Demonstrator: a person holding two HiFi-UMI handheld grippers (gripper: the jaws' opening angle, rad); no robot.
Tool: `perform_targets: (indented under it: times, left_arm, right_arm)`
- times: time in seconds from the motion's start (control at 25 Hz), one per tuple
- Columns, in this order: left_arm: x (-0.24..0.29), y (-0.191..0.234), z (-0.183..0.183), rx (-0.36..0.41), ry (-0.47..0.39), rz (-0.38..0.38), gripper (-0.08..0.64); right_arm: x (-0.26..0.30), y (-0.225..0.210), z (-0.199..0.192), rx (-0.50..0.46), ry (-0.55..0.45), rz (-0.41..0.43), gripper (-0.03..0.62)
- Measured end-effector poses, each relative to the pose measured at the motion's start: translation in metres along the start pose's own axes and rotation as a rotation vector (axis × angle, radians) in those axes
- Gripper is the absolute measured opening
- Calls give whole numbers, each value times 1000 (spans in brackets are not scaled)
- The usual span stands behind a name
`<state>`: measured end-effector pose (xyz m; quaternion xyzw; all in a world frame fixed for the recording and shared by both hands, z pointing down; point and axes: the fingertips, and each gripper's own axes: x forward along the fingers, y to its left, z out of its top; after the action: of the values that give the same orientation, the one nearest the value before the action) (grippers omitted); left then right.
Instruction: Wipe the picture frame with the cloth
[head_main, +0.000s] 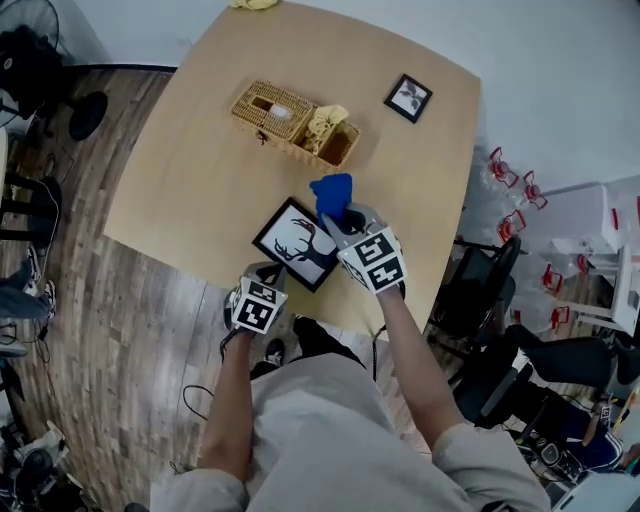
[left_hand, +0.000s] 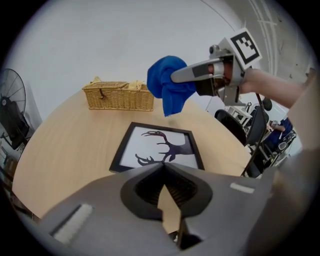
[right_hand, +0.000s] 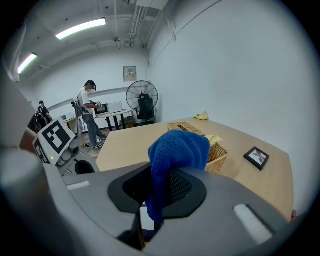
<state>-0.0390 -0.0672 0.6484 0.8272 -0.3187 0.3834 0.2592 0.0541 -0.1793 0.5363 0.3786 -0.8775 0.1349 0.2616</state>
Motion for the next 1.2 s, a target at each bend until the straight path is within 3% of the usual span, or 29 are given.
perform_targets:
  times: [0.44, 0.8, 1.0, 1.2]
  left_arm:
    - [26, 4, -11, -68, 42, 15, 52]
    - [33, 4, -17, -49, 99, 22, 52]
    - [36, 3, -20, -15, 192, -8, 52]
    - [36, 2, -18, -13, 205, -37, 52]
  right_arm:
    - [58, 4, -2, -86, 67, 140, 46]
    - [102, 30, -34, -362, 174, 270, 46]
    - [118, 28, -39, -386, 218, 306, 46]
    - [133, 41, -50, -360, 283, 392, 46]
